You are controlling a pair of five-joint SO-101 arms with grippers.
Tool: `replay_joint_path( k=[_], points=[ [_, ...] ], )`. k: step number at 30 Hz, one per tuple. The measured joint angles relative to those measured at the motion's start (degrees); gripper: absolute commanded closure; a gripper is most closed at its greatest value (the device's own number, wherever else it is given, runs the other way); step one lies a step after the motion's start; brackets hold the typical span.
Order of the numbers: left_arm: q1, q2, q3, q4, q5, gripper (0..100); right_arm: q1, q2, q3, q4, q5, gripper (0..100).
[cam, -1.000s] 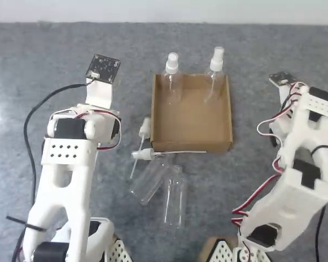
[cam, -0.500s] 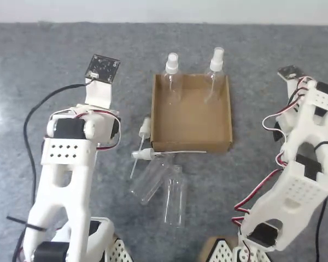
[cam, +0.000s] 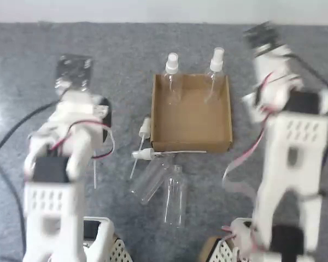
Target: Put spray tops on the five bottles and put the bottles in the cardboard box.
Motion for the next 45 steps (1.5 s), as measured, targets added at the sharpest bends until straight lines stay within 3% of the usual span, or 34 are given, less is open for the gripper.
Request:
replay_joint_path(
  k=[8, 15, 21, 31, 45],
  points=[
    [0.0, -13.9, -8.2, -2.6, 9.1, 99, -27.3, -27.3, 25.3, -13.5, -8.0, 99.2],
    [0.2, -13.8, -13.5, -10.0, 19.8, 99, -40.7, -30.4, 43.5, -29.5, -9.9, 99.2],
    [0.1, -13.8, -13.4, -12.8, 24.3, 99, -45.7, -30.7, 48.4, -36.1, -9.9, 99.1],
    [3.7, -13.5, -1.8, -20.4, 24.7, 99, -45.9, -30.8, 48.4, -37.2, -9.9, 99.1],
    [3.7, -13.2, 1.6, -24.6, 24.7, 99, -47.9, -30.8, 48.4, -39.1, -9.9, 99.1]
  ],
)
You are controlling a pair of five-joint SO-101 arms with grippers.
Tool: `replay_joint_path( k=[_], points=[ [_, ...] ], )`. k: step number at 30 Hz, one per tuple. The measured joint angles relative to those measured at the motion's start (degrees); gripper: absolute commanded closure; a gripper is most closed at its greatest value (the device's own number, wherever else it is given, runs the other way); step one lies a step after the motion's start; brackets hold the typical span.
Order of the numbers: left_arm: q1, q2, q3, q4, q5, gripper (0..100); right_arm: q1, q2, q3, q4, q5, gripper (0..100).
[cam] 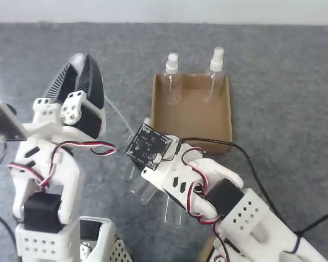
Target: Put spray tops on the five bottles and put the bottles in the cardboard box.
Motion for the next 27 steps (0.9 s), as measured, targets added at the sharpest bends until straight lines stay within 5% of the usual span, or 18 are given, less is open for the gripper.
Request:
replay_joint_path(
  k=[13, 27],
  points=[
    [-3.6, 0.0, 0.0, -0.4, -1.5, 99, 0.0, -0.3, 4.0, -3.5, 0.0, 99.1],
    [0.8, 0.1, 10.2, 2.3, -1.5, 99, 0.0, -0.3, 4.6, -6.5, 0.0, 99.1]
  ],
)
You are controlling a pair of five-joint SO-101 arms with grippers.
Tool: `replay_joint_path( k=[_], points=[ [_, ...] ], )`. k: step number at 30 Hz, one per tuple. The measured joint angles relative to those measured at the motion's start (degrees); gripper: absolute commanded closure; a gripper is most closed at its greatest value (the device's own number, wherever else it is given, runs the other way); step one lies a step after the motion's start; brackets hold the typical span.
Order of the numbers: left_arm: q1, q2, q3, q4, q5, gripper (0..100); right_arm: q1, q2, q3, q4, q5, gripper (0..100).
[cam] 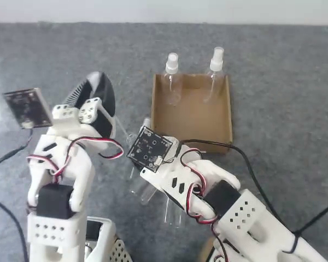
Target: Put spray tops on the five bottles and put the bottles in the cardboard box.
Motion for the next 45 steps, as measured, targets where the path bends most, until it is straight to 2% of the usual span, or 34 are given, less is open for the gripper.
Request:
replay_joint_path(
  k=[4, 13, 16, 21, 25, 31, 38, 45],
  points=[
    [0.1, 0.0, 0.0, 0.2, 0.0, 99, 0.0, 0.0, 0.0, -0.3, 0.0, 99.1],
    [6.1, 0.0, 0.0, 11.6, -0.3, 99, 0.1, 0.0, 1.8, 1.0, 0.0, 99.2],
    [6.2, 0.0, 0.0, 12.0, -0.3, 99, 1.1, -0.1, 3.3, -4.7, -1.4, 99.2],
    [6.8, 0.0, 1.6, 12.0, -0.3, 99, 3.0, 0.0, 9.3, -18.4, -11.7, 99.2],
    [6.9, 0.0, 2.0, 12.0, -0.5, 97, 3.1, 0.0, 12.2, -25.1, -13.4, 99.2],
    [8.2, -0.6, 2.0, 12.0, -4.8, 83, 3.3, 0.0, 12.3, -26.0, -13.5, 99.2],
    [9.8, 0.1, 0.8, 12.4, -7.5, 83, 4.5, 0.0, 13.1, -26.6, -13.5, 99.2],
    [9.1, 0.0, -11.4, 17.2, -8.4, 83, 4.2, 0.0, 13.5, -26.6, -13.5, 99.2]
  ],
)
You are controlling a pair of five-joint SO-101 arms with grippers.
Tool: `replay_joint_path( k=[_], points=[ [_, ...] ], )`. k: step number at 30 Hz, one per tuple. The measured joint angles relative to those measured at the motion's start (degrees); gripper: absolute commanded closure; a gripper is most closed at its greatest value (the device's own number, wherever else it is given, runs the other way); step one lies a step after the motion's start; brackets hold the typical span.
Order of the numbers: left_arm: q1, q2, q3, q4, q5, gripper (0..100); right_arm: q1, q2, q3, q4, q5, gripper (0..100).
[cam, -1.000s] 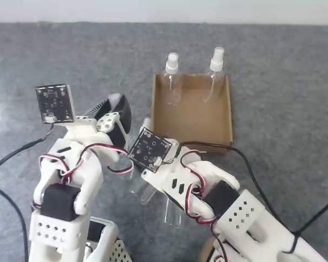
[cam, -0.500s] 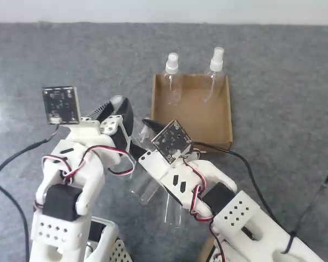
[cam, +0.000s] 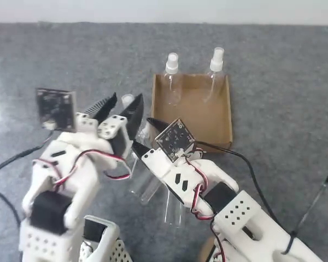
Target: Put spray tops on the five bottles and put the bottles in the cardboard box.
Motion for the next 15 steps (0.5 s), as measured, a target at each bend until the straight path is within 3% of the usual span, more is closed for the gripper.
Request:
replay_joint_path(
  k=[8, 15],
  points=[
    [-13.6, 1.8, 0.2, -2.0, -3.5, 83, 1.1, 0.0, 0.0, 0.0, 0.0, 99.2],
    [-14.1, -0.3, 7.6, 7.0, -15.1, 83, 12.4, 0.1, -7.9, 4.7, -0.6, 99.2]
  ],
)
